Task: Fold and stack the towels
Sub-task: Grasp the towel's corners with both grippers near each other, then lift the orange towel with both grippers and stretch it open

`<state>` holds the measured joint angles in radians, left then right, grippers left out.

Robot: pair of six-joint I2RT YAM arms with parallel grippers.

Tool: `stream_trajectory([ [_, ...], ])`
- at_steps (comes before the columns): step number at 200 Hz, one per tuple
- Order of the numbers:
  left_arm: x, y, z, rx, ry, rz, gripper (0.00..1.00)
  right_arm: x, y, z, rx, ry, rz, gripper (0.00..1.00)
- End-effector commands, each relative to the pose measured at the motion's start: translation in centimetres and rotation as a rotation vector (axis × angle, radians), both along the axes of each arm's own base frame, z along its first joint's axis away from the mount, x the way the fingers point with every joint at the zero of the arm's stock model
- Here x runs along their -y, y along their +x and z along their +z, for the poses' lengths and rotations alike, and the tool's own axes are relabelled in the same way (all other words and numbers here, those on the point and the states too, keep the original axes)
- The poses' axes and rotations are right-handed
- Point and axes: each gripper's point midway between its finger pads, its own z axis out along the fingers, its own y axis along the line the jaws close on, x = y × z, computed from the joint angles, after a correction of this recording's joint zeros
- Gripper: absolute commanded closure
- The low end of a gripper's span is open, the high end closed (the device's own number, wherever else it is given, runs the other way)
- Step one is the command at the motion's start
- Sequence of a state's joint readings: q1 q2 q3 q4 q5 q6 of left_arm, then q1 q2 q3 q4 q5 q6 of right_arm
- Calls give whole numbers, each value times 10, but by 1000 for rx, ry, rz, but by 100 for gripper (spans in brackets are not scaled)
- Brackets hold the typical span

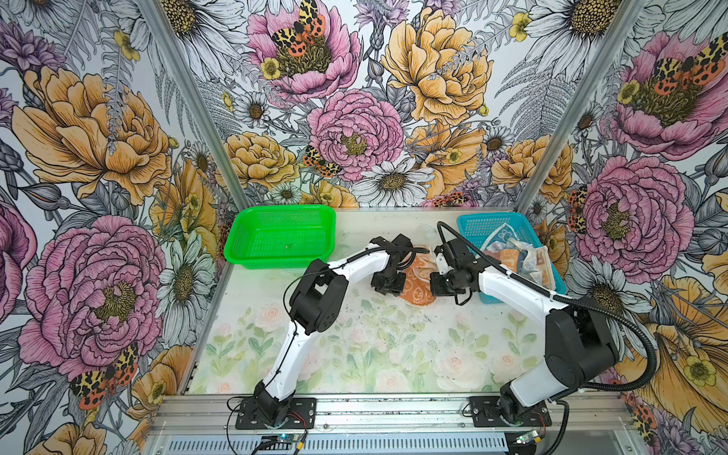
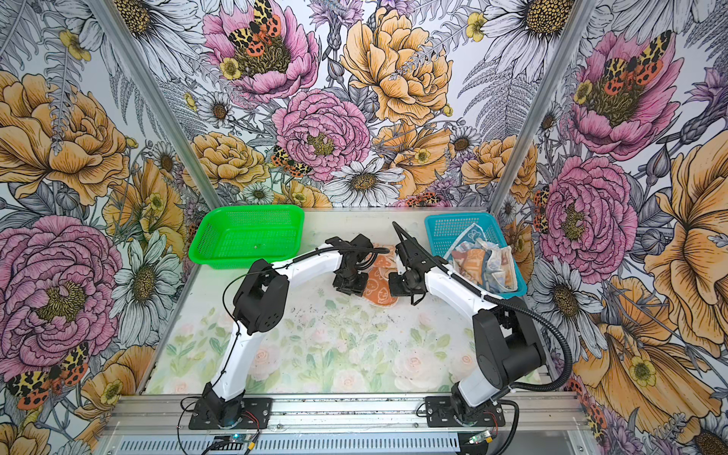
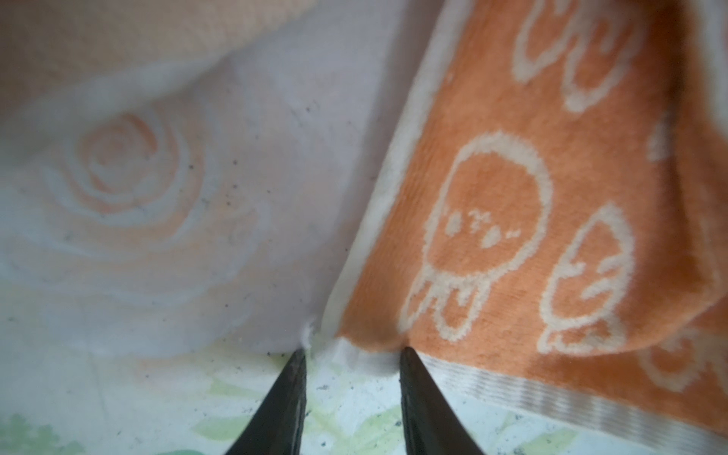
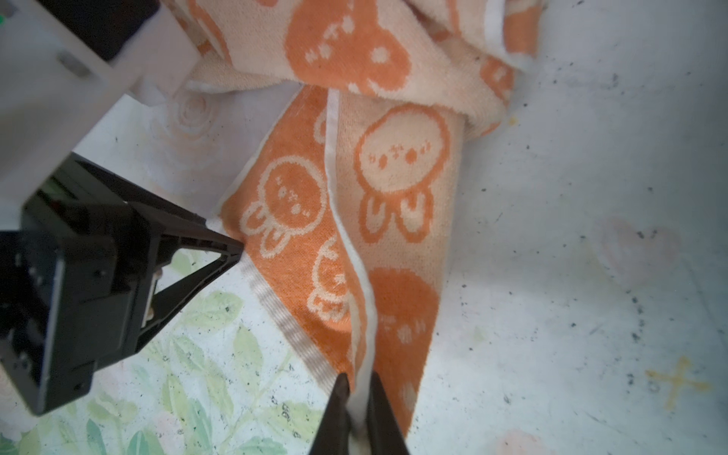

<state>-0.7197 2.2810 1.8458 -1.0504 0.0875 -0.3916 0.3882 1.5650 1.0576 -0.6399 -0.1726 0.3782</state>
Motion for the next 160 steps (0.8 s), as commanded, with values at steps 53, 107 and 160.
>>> stream_trajectory([
  [53, 5, -1, -47, -44, -51, 63, 88, 4, 5, 4, 33, 39, -47, 89],
  [107, 0, 26, -12, 50, -150, 119, 100, 4, 13, 24, 91, 68, -67, 89],
  [160, -21, 80, 162, 384, -360, 224, 100, -7, 30, 137, 339, 212, -67, 97],
])
